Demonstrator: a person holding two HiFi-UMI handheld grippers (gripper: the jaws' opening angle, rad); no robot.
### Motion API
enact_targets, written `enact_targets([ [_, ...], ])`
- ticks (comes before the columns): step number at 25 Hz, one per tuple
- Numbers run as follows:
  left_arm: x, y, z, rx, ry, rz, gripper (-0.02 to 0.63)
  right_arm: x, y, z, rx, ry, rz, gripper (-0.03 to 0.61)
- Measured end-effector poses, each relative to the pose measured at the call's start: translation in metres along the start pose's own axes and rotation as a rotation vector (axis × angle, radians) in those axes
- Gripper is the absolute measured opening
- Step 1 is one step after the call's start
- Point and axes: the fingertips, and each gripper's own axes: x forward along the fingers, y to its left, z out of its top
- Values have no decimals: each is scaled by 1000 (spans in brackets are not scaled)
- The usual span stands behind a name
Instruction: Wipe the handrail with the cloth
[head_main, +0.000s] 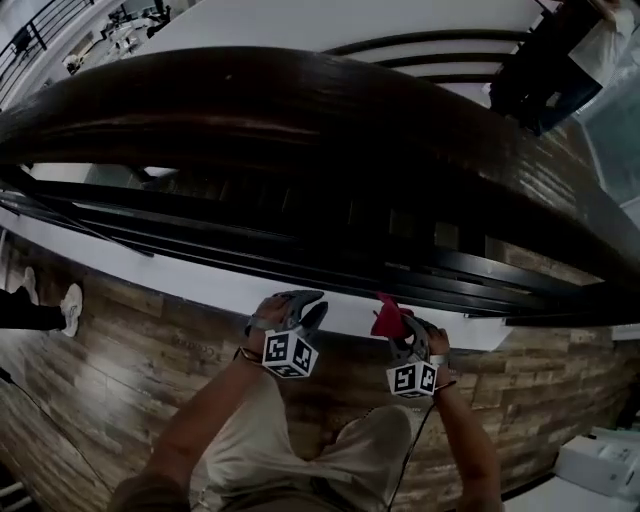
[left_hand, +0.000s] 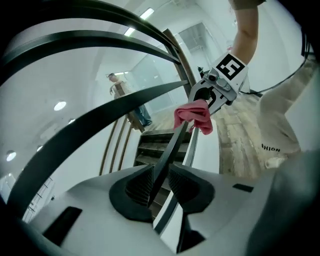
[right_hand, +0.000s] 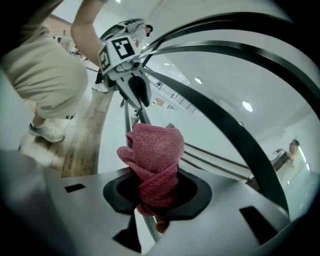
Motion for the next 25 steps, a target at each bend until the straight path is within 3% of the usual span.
enact_targets([
  [3,-32,2,19,-118,4,-10,64,-22,-17,17,145,26,3,121],
  [6,-58,5,40,-183,11,-26,23,-48,-31,41,220,31,3,123],
  [13,-120,23,95,-339,48,-45,15,-131,-66,102,291,43,57,123],
  [21,-225,58,171,-432,80,-68,15,-220,-125,191,309,42,76,123],
  [25,-274,94,196,-477,91,-41,14,-239,-160,236,320,21,59,123],
])
